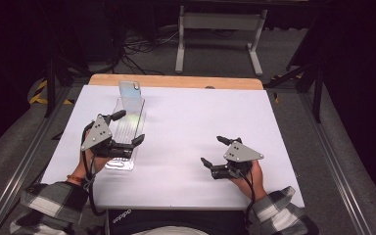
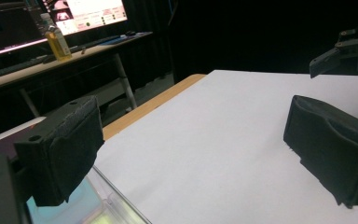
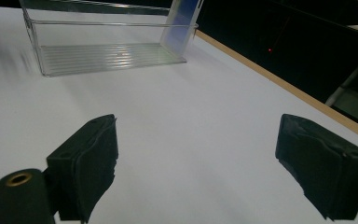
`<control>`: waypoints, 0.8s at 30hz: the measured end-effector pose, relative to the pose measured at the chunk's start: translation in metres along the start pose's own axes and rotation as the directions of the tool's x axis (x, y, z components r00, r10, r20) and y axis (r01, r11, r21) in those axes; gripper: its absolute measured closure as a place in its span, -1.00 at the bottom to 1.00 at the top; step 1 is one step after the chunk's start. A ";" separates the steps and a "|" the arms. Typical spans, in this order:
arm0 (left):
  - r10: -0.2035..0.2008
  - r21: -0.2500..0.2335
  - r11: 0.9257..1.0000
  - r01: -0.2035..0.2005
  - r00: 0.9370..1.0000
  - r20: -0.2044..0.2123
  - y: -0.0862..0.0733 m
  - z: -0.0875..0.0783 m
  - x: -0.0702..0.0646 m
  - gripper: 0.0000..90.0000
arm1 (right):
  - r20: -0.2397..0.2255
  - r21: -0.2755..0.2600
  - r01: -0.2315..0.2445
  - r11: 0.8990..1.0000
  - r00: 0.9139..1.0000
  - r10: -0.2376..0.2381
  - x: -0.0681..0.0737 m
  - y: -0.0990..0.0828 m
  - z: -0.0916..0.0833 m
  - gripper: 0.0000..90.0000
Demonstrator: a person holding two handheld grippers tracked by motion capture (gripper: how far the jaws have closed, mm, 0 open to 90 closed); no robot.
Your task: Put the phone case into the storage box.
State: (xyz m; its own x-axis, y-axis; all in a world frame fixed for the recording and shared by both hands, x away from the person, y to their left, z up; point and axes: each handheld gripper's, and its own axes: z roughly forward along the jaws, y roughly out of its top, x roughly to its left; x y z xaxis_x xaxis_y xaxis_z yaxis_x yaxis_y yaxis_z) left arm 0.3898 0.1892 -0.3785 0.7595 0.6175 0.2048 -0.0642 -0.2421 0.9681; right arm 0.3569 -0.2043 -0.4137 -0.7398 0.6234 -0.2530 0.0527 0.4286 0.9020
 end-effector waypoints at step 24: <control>0.039 0.023 0.999 -0.040 0.998 0.040 -0.008 -0.001 -0.023 -0.88 | 0.025 -0.037 0.005 0.999 1.000 -0.004 0.005 0.005 -0.008 -0.71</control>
State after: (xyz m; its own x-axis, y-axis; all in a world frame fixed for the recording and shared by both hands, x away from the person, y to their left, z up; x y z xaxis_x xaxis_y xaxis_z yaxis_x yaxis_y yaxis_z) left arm 0.3721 0.1779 -0.3907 0.7819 0.5770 0.2361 -0.0790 -0.2839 0.9556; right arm 0.3485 -0.2044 -0.4077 -0.7228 0.6380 -0.2657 0.0240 0.4074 0.9129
